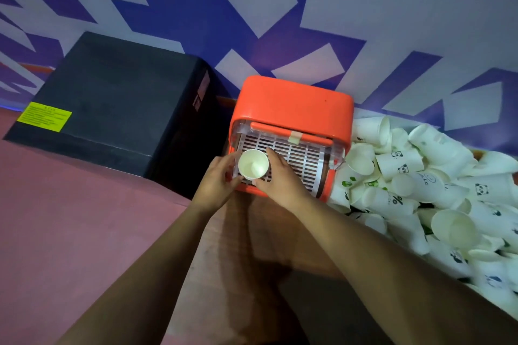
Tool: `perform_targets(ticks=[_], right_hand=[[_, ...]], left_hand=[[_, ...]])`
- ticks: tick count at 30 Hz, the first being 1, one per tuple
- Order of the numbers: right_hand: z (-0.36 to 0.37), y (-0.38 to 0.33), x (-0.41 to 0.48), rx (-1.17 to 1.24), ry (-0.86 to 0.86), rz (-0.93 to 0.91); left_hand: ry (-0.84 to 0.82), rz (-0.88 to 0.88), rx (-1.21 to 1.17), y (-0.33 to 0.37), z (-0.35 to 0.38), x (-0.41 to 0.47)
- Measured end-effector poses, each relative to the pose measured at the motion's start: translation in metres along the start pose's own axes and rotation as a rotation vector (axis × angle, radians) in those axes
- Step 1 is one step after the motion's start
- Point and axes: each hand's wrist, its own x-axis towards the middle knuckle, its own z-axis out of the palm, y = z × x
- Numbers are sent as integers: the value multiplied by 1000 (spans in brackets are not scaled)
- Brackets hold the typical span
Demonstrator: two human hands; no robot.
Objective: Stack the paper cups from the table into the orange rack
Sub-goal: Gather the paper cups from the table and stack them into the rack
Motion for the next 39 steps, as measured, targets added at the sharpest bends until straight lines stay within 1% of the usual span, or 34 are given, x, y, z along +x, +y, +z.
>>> perform_targets(ticks=[3, 5, 7, 11, 15, 18, 22, 25, 27, 29, 31, 33, 35, 37, 39], right_hand=[[-21, 16, -30, -41, 6, 2], [-37, 37, -59, -82, 9, 5], [-54, 61, -88, -126, 25, 25], [-90, 113, -143, -251, 146, 139], [-108, 160, -193, -274, 249, 236], [-112, 182, -222, -282, 323, 305], [-108, 206, -255, -270, 392, 377], [-99, 214, -272, -263, 410, 397], [-92, 216, -280, -277, 458, 372], [-90, 218, -284, -303, 556, 347], [-90, 224, -285, -313, 598, 395], [-91, 232, -284, -298, 570, 514], [-93, 239, -282, -267, 514, 587], [-96, 240, -278, -279, 481, 603], [-100, 242, -273, -284, 509, 605]], left_hand=[[80, -65, -19, 11, 6, -16], [70, -24, -3, 21, 15, -34], [-7, 47, 5, 34, 28, -50], [-196, 182, 5, 63, 70, -65], [-336, 281, 79, 95, 124, -63], [-412, 336, 203, 118, 166, -57], [-490, 454, 435, 132, 224, -46], [-564, 450, 562, 134, 254, -43], [-507, 445, 531, 134, 266, -42], [-431, 461, 460, 133, 272, -42], [-400, 463, 419, 136, 271, -45], [-360, 427, 409, 140, 265, -49], [-325, 341, 359, 144, 255, -55], [-290, 265, 276, 145, 242, -63], [-291, 167, 184, 145, 226, -73]])
